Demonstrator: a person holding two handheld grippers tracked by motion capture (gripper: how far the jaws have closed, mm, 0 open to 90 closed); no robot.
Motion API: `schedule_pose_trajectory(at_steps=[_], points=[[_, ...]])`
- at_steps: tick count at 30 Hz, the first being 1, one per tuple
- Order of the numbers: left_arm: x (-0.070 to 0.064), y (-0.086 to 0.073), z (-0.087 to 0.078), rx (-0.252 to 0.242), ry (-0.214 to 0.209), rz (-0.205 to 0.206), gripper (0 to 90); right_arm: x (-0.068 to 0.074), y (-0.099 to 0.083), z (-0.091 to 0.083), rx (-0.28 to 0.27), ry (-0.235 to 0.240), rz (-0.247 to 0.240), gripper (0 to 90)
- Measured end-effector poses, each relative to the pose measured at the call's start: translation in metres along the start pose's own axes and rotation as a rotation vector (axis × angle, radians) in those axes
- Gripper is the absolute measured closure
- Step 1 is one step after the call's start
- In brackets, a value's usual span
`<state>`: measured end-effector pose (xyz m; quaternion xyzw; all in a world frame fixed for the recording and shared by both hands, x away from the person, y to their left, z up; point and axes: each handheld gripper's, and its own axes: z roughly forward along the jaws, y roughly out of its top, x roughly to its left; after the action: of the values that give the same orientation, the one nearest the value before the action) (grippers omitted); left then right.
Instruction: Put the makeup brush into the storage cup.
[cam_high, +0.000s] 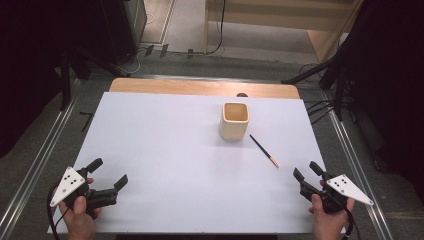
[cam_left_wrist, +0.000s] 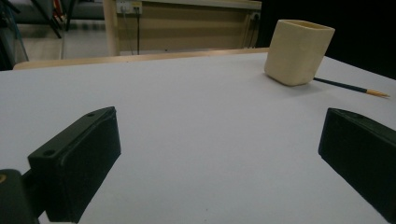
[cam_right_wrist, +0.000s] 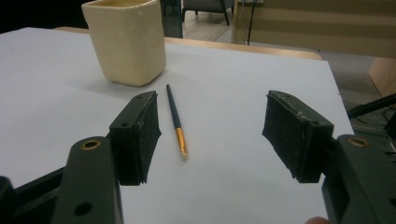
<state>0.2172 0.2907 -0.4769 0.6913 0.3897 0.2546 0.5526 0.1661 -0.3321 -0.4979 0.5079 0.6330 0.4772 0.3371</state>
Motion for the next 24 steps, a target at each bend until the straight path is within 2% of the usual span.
schedule_pose_trajectory(at_steps=[6, 8, 12, 13, 14, 15, 19, 24], points=[[-0.003, 0.000, 0.002, 0.004, -0.007, 0.008, 0.0, 0.003, 0.006, 0.001, 0.015, -0.008, -0.026, 41.4], [-0.004, 0.001, 0.002, 0.002, -0.010, 0.010, 0.0, 0.005, 0.011, 0.003, 0.026, 0.015, -0.029, 42.5], [-0.005, 0.002, 0.003, 0.000, -0.013, 0.008, 0.0, 0.007, 0.016, 0.007, 0.065, 0.040, -0.019, 42.8], [-0.005, 0.002, 0.004, -0.001, -0.015, 0.008, 0.0, 0.008, 0.020, 0.012, 0.097, 0.081, -0.008, 43.7], [-0.006, 0.002, 0.004, 0.001, -0.016, 0.011, 0.0, 0.008, 0.020, 0.012, 0.097, 0.081, -0.008, 43.7], [-0.007, 0.003, 0.005, 0.005, -0.019, 0.019, 0.0, 0.009, 0.025, 0.017, 0.125, 0.107, -0.007, 43.8], [-0.010, 0.003, 0.007, 0.007, -0.023, 0.030, 0.0, 0.015, 0.034, 0.029, 0.179, 0.123, -0.027, 43.8], [-0.010, 0.004, 0.007, 0.009, -0.024, 0.037, 0.0, 0.020, 0.046, 0.045, 0.226, 0.114, -0.043, 45.2]])
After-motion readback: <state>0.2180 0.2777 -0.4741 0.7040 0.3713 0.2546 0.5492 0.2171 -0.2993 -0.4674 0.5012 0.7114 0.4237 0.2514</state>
